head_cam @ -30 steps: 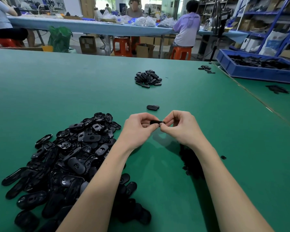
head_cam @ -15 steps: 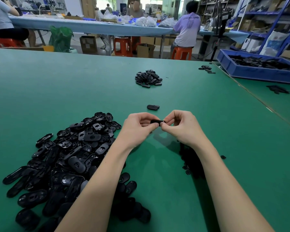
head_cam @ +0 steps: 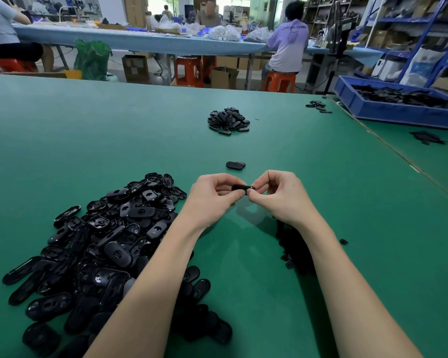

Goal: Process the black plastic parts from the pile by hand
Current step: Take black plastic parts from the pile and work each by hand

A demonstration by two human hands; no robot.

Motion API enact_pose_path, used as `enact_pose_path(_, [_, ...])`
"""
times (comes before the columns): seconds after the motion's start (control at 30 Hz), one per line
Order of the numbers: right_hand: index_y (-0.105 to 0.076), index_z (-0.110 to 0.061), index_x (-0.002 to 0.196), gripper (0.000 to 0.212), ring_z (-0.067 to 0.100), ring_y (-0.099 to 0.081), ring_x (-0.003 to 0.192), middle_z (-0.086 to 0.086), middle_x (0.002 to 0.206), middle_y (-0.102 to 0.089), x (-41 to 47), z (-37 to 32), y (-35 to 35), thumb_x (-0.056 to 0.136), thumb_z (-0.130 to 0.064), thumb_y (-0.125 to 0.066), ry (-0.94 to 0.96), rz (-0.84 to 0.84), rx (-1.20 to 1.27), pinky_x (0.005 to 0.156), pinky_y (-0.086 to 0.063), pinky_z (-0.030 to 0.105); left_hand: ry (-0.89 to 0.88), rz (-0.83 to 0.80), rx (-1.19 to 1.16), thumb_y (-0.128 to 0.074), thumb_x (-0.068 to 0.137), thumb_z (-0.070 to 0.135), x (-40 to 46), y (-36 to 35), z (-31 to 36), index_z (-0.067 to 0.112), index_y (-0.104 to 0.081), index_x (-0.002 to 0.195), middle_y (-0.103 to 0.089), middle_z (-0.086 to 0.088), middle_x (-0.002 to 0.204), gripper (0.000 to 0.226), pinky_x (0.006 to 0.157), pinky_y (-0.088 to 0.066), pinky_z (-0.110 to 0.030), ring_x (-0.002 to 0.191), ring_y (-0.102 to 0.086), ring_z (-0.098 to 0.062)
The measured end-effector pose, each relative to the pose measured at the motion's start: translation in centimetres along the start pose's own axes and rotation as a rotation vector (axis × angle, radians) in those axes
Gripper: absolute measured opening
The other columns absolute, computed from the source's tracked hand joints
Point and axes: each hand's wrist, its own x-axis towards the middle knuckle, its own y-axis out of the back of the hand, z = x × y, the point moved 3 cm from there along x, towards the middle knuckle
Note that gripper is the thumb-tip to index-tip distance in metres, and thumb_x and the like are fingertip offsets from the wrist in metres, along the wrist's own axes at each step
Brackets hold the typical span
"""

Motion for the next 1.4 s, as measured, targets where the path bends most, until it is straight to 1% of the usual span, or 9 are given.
enact_pose_path(0.23, [-0.067, -0.022, 0.070, 0.016, -0.004, -0.048, 0.045, -0.010, 0.065, -0.068, -0.11, 0.03, -0.06, 0.078, -0.015, -0.080, -0.003, -0.003, -0.003, 0.047, -0.033, 0.008, 0.008, -0.004, 0.019, -0.078, 0.085, 0.011, 0.06, -0.05, -0.15, 0.029, -0.076, 0.084, -0.077, 0.002, 0.087, 0.017, 0.090, -0.057, -0.031, 0.085, -0.069, -0.013])
enact_pose_path(0.37, [-0.067, -0.021, 0.070, 0.015, -0.003, -0.049, 0.044, -0.010, 0.064, -0.066, -0.08, -0.07, -0.04, 0.076, -0.016, -0.080, 0.004, 0.012, -0.011, 0.046, -0.033, 0.008, 0.017, 0.004, 0.026, -0.077, 0.086, 0.011, 0.00, -0.20, -0.06, 0.027, -0.076, 0.086, -0.077, -0.002, 0.090, 0.016, 0.091, -0.057, -0.032, 0.081, -0.067, -0.012])
enact_pose_path(0.53, [-0.066, -0.020, 0.069, 0.016, -0.002, -0.048, 0.044, -0.013, 0.059, -0.064, -0.10, -0.06, -0.29, 0.075, -0.016, -0.081, 0.011, 0.034, -0.007, 0.046, -0.034, 0.008, 0.015, 0.011, 0.035, -0.075, 0.087, 0.011, -0.12, -0.41, 0.28, 0.020, -0.076, 0.092, -0.076, -0.005, 0.092, 0.010, 0.086, -0.055, -0.027, 0.080, -0.066, -0.012])
enact_pose_path(0.63, [-0.068, -0.018, 0.073, 0.014, 0.000, -0.042, 0.045, -0.013, 0.060, -0.063, 0.12, 0.04, 0.17, 0.077, -0.017, -0.081, 0.002, 0.016, 0.056, 0.047, -0.034, 0.011, -0.008, -0.003, -0.013, -0.074, 0.088, 0.009, -0.25, -0.24, 0.58, 0.015, -0.076, 0.097, -0.077, -0.008, 0.095, 0.011, 0.086, -0.056, -0.024, 0.083, -0.067, -0.013])
enact_pose_path(0.73, [-0.068, -0.016, 0.074, 0.013, 0.001, -0.039, 0.045, -0.013, 0.060, -0.062, 0.05, 0.09, 0.31, 0.079, -0.016, -0.080, -0.005, -0.003, 0.076, 0.047, -0.033, 0.013, -0.008, -0.014, -0.044, -0.074, 0.089, 0.007, -0.35, -0.14, 0.67, 0.017, -0.076, 0.096, -0.077, -0.008, 0.097, 0.012, 0.082, -0.054, -0.020, 0.086, -0.069, -0.013])
enact_pose_path(0.87, [-0.067, -0.017, 0.073, 0.014, 0.001, -0.039, 0.045, -0.012, 0.061, -0.063, -0.05, -0.12, 0.15, 0.079, -0.014, -0.080, -0.005, -0.009, 0.073, 0.047, -0.034, 0.013, -0.009, -0.018, -0.064, -0.074, 0.088, 0.005, -0.43, -0.01, 0.72, 0.015, -0.076, 0.095, -0.077, -0.011, 0.097, 0.013, 0.075, -0.054, -0.017, 0.083, -0.068, -0.011])
enact_pose_path(1.0, [-0.067, -0.016, 0.073, 0.014, 0.000, -0.040, 0.044, -0.012, 0.061, -0.063, -0.11, -0.18, 0.33, 0.079, -0.014, -0.080, -0.007, -0.011, 0.082, 0.047, -0.034, 0.012, -0.009, -0.031, -0.080, -0.075, 0.088, 0.005, -0.45, 0.00, 0.76, 0.016, -0.077, 0.094, -0.077, -0.009, 0.094, 0.013, 0.072, -0.053, -0.016, 0.080, -0.068, -0.009])
enact_pose_path(1.23, [-0.066, -0.017, 0.071, 0.015, -0.001, -0.045, 0.045, -0.012, 0.057, -0.062, -0.10, -0.06, -0.11, 0.077, -0.013, -0.080, -0.004, -0.003, 0.057, 0.048, -0.036, 0.011, 0.018, -0.028, -0.049, -0.076, 0.087, 0.005, -0.31, 0.08, 0.37, 0.024, -0.075, 0.086, -0.077, -0.007, 0.091, 0.018, 0.075, -0.055, -0.020, 0.078, -0.068, -0.011])
enact_pose_path(1.4, [-0.065, -0.017, 0.069, 0.017, 0.000, -0.044, 0.044, -0.013, 0.056, -0.060, -0.19, 0.00, -0.37, 0.076, -0.012, -0.080, 0.018, 0.014, 0.052, 0.047, -0.035, 0.010, 0.044, -0.015, -0.026, -0.076, 0.087, 0.006, -0.29, 0.10, 0.26, 0.021, -0.076, 0.088, -0.078, -0.008, 0.092, 0.015, 0.080, -0.058, -0.027, 0.079, -0.069, -0.012])
